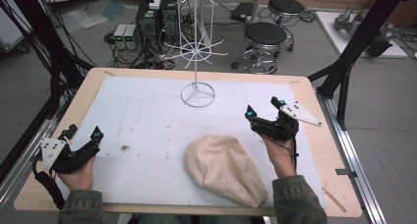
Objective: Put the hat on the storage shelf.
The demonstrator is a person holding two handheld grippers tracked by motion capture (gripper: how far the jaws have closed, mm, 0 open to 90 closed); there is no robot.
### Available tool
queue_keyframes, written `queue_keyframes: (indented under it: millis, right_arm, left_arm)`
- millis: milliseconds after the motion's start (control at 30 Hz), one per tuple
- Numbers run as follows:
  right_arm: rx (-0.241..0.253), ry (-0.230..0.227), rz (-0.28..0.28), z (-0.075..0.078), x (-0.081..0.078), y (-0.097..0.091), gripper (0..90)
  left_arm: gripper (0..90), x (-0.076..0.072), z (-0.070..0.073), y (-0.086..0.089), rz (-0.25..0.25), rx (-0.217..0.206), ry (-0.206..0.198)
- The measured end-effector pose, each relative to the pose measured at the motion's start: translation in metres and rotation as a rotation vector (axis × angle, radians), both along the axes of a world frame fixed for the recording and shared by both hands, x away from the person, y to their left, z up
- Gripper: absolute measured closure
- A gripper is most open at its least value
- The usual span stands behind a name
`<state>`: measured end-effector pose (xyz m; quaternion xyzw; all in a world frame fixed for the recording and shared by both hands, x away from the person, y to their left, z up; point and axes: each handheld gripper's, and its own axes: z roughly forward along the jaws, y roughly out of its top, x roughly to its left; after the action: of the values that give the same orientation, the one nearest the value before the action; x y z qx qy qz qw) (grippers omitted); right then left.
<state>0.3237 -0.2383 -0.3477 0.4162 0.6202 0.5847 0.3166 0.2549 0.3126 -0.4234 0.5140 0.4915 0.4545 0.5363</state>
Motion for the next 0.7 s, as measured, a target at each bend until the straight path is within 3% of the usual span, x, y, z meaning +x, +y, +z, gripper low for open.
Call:
queue_keyframes:
  millis: [367,533,700]
  right_arm:
    - [-0.009,0.025,0.075,-0.005,0.015,0.017,7.2]
    - [-0.047,0.046,0.136,-0.006,0.023,0.032,7.3]
    - [-0.035,0.067,0.156,-0.005,0.029,0.037,7.2]
  left_arm:
    - [23.4,0.001,-0.001,0.001,0.001,0.0,0.003]
    - [23.4,0.0,-0.001,0.002,0.001,-0.001,0.001]
    - [23.4,0.0,0.0,0.002,0.002,-0.004,0.001]
